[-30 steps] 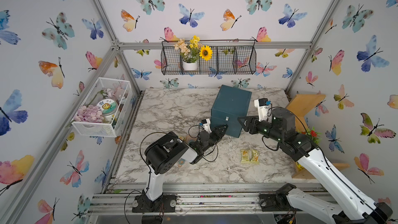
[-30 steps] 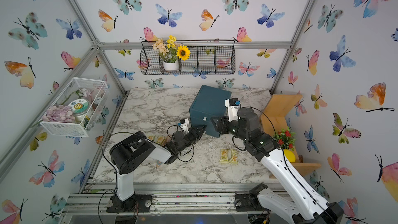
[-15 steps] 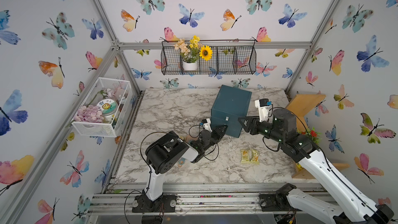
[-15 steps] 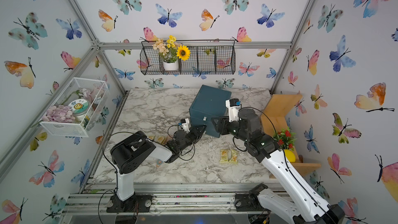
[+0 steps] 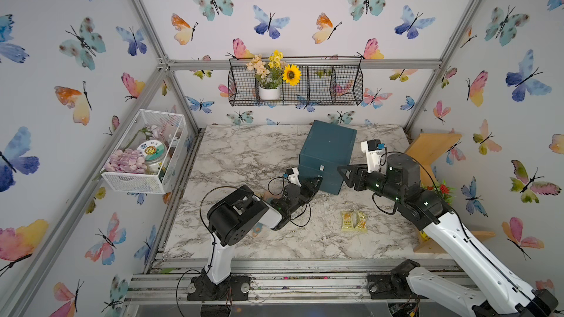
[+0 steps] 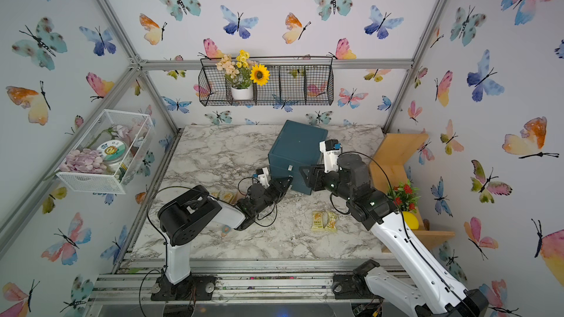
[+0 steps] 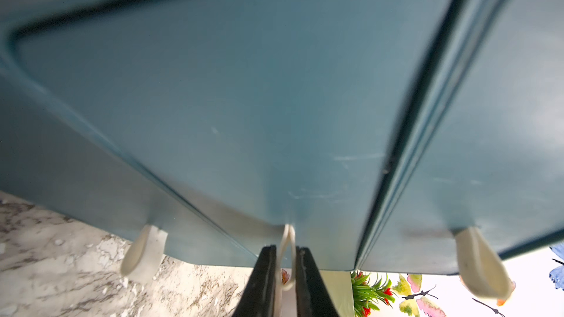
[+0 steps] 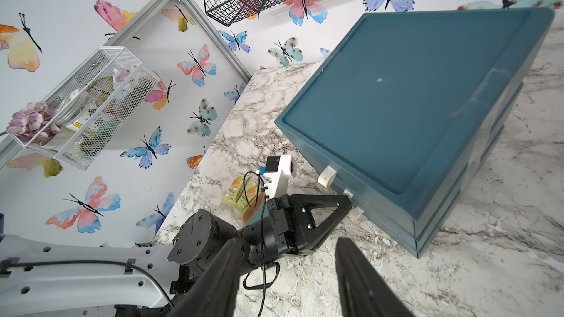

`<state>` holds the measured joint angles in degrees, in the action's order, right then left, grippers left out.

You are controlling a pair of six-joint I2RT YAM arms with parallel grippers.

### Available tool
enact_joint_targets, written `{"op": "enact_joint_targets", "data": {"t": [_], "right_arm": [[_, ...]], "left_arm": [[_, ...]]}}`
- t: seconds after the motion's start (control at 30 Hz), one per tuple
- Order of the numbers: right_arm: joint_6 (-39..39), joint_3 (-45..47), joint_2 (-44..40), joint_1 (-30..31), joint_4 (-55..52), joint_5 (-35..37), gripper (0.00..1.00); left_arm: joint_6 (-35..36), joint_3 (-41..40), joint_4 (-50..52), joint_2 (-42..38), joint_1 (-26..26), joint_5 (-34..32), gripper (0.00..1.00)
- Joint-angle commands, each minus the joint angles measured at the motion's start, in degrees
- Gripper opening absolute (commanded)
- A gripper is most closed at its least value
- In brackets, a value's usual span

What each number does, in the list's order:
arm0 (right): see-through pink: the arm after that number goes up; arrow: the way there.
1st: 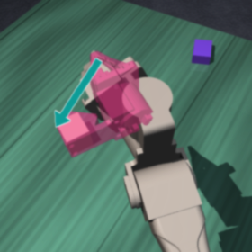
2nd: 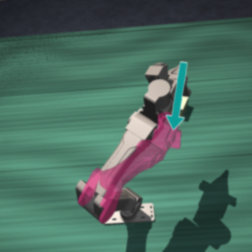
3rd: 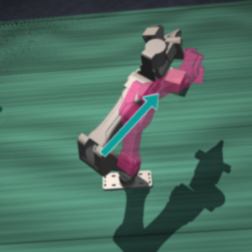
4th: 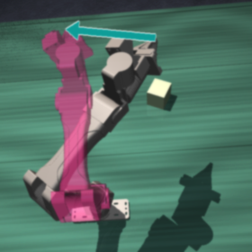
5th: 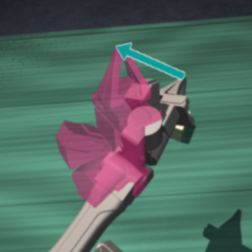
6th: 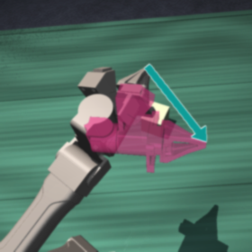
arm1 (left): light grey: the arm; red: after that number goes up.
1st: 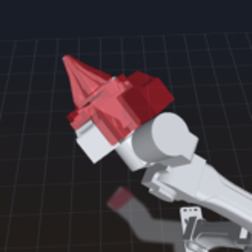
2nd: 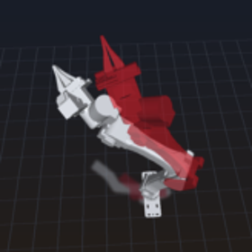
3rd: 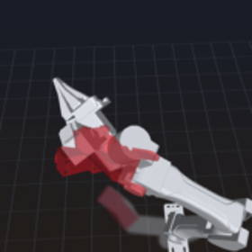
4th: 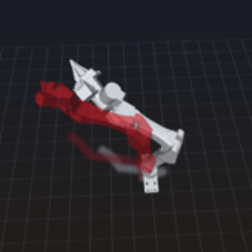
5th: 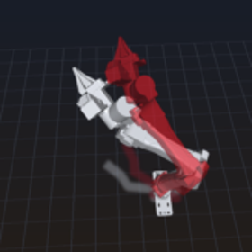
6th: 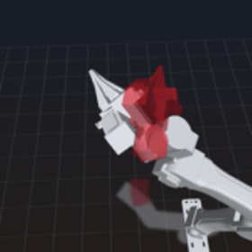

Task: Take the cookies out of the drawer
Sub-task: Open the drawer in the storage box.

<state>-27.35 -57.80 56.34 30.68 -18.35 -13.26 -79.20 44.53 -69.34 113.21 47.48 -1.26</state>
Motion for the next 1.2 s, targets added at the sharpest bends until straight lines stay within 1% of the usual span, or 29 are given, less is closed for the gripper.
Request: {"op": "enact_joint_targets", "data": {"t": [0.0, 0.07, 0.17, 0.2, 0.5, 0.63, 0.77, 1.0, 1.17], "right_arm": [[0.79, 0.87, -0.97, -0.22, 0.16, -0.32, 0.54], [0.90, 0.85, -1.07, -0.26, 0.07, -0.31, 0.54], [1.14, 0.78, -0.97, -0.27, -0.02, -0.55, 0.53], [1.29, 0.83, -0.91, -0.26, -0.03, -0.84, 0.53], [4.24, -1.05, 1.87, -0.02, -3.23, -3.01, 0.48], [6.02, -2.83, 4.57, 1.50, -6.08, -2.24, 0.46], [6.96, -4.33, 7.42, 3.43, -8.54, 0.01, 0.45], [8.47, -6.72, 11.44, 7.90, -12.72, 8.26, 0.45], [8.20, -8.15, 14.24, 10.31, -14.32, 12.51, 0.45]], "left_arm": [[0.18, 1.43, 0.06, 0.87, -0.02, -1.40, 0.14], [0.18, 1.43, 0.26, 0.85, 0.02, -1.46, 0.10], [0.07, 0.92, 0.26, 0.62, 0.09, -1.51, 0.01], [0.01, 0.60, 0.33, 0.39, 0.18, -1.55, 0.00], [0.42, -3.82, 1.93, -3.48, 1.18, -2.21, 0.00], [0.37, -6.16, 2.19, -5.41, 2.49, -2.70, 0.00], [0.08, -9.19, 1.75, -7.31, 4.14, -3.43, 0.00], [0.65, -14.41, 1.92, -11.45, 6.47, -4.66, 0.00], [0.26, -17.13, 2.47, -13.75, 7.24, -4.51, 0.00]]}}
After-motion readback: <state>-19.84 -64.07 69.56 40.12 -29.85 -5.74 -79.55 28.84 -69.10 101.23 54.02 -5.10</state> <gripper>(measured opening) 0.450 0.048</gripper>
